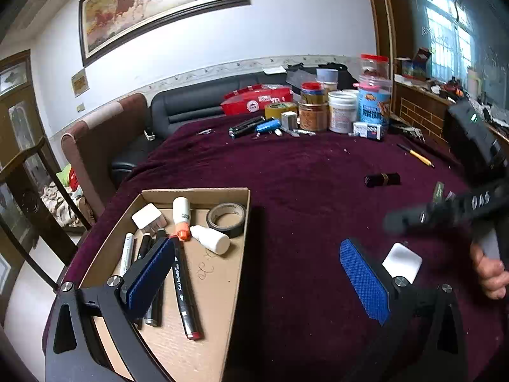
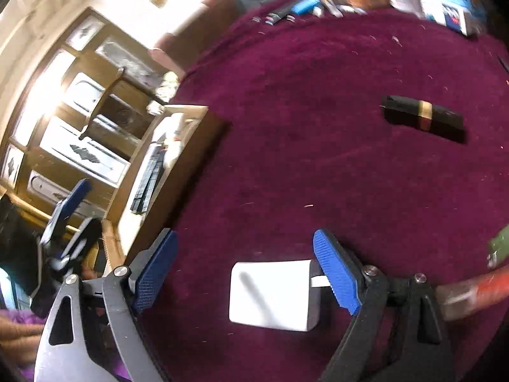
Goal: Organize rigid objects
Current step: 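Move the left tool to the white square power adapter and grasp it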
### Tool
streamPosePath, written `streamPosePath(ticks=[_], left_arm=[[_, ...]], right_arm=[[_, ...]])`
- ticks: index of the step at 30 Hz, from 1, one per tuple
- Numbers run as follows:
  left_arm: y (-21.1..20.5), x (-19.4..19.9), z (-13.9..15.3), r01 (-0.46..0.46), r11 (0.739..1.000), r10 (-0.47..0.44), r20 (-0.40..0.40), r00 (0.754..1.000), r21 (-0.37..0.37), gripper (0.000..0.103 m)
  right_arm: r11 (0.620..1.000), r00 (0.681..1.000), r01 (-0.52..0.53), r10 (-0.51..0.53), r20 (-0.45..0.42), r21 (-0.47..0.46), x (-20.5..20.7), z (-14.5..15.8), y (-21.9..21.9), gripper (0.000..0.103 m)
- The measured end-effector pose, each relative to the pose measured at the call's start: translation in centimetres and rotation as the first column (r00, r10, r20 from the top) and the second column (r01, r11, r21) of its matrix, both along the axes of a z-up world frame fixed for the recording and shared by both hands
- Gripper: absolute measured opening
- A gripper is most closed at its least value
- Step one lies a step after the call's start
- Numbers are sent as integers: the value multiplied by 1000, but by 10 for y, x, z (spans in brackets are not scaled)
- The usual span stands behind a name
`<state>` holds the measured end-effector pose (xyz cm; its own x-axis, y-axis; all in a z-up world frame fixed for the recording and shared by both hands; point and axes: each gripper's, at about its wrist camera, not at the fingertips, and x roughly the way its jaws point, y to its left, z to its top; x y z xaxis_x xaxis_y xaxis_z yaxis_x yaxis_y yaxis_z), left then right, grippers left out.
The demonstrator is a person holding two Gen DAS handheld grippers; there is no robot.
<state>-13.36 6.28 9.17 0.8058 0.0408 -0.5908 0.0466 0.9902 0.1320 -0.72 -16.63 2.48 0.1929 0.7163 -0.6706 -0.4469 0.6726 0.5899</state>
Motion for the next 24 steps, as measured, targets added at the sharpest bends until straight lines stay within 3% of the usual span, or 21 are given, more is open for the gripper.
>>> streamPosePath(ticks=[4,7,9,12,14,19,24], left_arm=[[-9,2,-5,30,1000,-30,-44,999,0,102],[-19,6,-12,44,999,-45,-94,995,-6,102],[-31,8,-16,62,998,-62,-123,990,-1,102],[-48,10,-21,100,995,-96,-145,985,18,102],[-59,12,-24,128,992,-123,-159,980,20,102],[-84,26,-36,210,978,-207,-209,956,-10,102],[-105,35,-51,241,969,-220,-237,946,61,102]], right_arm=[[979,974,201,-196,117,-32,-6,16,-37,88],[916,901,400,-387,196,-26,-12,24,-79,88],[847,823,531,-519,233,9,-18,26,-109,88],[772,745,630,-630,219,79,-21,24,-141,88],[721,699,689,-688,195,76,-19,20,-153,88],[663,646,743,-747,160,92,-15,18,-162,88],[662,646,746,-745,169,65,-20,14,-164,88]])
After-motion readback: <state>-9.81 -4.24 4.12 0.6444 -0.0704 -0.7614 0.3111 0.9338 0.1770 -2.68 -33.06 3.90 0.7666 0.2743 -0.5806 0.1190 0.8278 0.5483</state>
